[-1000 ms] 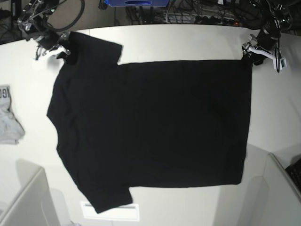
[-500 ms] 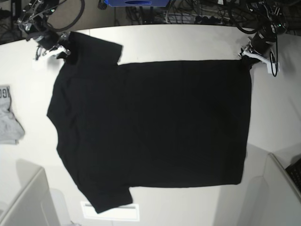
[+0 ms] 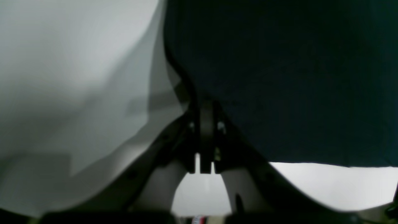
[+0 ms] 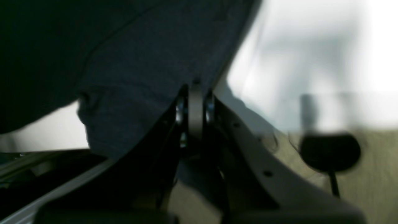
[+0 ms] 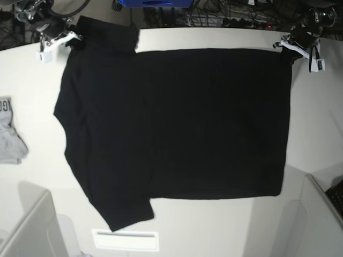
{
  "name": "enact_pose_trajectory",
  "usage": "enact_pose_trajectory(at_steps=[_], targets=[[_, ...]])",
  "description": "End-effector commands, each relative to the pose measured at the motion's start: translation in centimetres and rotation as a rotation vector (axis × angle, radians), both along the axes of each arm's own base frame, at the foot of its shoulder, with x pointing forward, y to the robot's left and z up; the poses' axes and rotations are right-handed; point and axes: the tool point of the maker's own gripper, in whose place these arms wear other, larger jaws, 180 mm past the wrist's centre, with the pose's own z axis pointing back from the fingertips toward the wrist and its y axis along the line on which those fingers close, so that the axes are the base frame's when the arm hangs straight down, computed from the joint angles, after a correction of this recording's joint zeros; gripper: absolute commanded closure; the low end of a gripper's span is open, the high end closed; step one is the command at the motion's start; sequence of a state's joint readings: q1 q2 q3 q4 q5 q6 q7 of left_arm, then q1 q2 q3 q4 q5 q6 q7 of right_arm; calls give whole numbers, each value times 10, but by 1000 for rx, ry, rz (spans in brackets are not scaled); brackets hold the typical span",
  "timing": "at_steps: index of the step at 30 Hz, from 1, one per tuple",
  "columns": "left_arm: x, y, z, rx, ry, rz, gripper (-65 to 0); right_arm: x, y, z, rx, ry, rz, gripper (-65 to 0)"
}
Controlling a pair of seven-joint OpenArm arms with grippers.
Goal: Fold the T-shirt properly
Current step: 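Lift the shoulders and pull the shirt toward the robot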
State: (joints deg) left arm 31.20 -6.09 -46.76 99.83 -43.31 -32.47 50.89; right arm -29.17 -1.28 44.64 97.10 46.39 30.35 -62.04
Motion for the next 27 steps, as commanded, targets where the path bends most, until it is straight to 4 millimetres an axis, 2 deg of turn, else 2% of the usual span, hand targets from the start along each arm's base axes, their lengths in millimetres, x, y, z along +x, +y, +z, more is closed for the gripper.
enact_pose_trajectory(at_steps=[1, 7, 13, 18, 21, 27], targets=[[2, 8, 14, 38, -35, 0, 0, 3, 0, 11, 0, -39, -3, 0], [12, 5, 36, 86, -77, -37, 0, 26, 7, 54, -32, -170, 45, 0], [45, -2, 49, 86, -99, -75, 0, 76, 9, 77, -38, -244, 84, 0], [70, 6, 60, 39, -144, 43, 0, 117, 8, 97, 7, -299, 14, 0], [86, 4, 67, 22, -159, 39, 0, 140, 8, 103, 48, -317, -5, 0], [106, 8, 79, -11, -203, 101, 0, 177, 3, 96, 156, -306, -57, 0]])
